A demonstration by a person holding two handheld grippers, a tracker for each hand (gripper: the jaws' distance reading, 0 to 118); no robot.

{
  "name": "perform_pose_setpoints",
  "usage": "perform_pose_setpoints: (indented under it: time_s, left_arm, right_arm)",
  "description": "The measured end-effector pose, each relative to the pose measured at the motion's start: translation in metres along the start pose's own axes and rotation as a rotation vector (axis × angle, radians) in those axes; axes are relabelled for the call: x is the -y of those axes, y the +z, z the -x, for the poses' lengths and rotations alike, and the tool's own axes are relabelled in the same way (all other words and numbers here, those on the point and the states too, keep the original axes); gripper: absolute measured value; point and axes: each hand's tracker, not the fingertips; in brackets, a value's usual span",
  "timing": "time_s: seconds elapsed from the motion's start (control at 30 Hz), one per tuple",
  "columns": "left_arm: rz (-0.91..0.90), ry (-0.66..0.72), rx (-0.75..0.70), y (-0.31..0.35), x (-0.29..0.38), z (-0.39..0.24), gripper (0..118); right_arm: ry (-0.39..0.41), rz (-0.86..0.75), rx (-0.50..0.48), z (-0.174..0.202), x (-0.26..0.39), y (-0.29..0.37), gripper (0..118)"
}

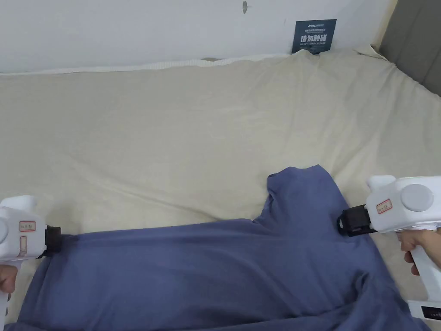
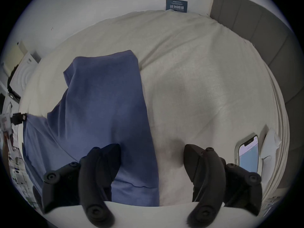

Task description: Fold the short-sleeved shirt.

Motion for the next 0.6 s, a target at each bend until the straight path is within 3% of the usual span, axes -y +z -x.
perform_pose_setpoints:
  time_s: [0.07, 0.17, 0.6]
  left_arm:
    - [0.008, -0.003, -0.005, -0.001, 0.0, -0.001, 5]
    - [0.006, -0.008, -0.008, 0.0, 0.001, -0.001, 5]
    - [-0.058, 0.023, 0.003, 0.039, 0.01, 0.01, 5]
  right_arm:
    - [0.01, -0.007, -0.04, -0.007, 0.0, 0.006, 71]
    - [0.038, -0.047, -0.037, 0.003, 0.01, 0.043, 1]
    - [0.026, -0.153, -0.065, 0.004, 0.0, 0.094, 1]
